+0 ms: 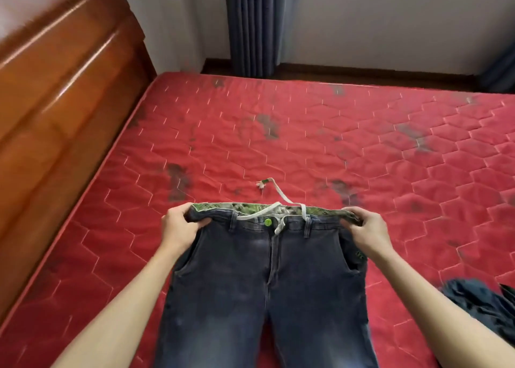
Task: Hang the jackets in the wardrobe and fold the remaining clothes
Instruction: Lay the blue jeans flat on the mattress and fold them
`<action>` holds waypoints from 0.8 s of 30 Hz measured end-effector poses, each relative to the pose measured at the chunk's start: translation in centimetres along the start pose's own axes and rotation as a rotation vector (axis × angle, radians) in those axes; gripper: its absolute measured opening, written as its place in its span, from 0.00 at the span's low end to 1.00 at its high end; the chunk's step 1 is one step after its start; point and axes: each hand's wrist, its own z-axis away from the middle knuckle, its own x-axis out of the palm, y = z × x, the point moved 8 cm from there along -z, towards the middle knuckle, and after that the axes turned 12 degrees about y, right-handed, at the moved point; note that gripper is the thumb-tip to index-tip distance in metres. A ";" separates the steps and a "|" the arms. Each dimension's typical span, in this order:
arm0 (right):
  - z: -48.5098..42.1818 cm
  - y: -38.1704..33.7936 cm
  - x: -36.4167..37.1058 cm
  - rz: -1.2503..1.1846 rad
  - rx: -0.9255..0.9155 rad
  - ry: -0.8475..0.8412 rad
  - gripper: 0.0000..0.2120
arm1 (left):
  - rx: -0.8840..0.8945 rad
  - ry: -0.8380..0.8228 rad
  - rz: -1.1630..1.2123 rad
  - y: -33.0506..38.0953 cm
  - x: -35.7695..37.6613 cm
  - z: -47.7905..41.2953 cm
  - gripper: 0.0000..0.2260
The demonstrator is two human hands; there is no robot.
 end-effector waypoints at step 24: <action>-2.8 11.5 24.4 0.648 -0.557 -0.111 0.36 | 0.635 -0.104 -0.513 -10.0 26.1 0.9 0.28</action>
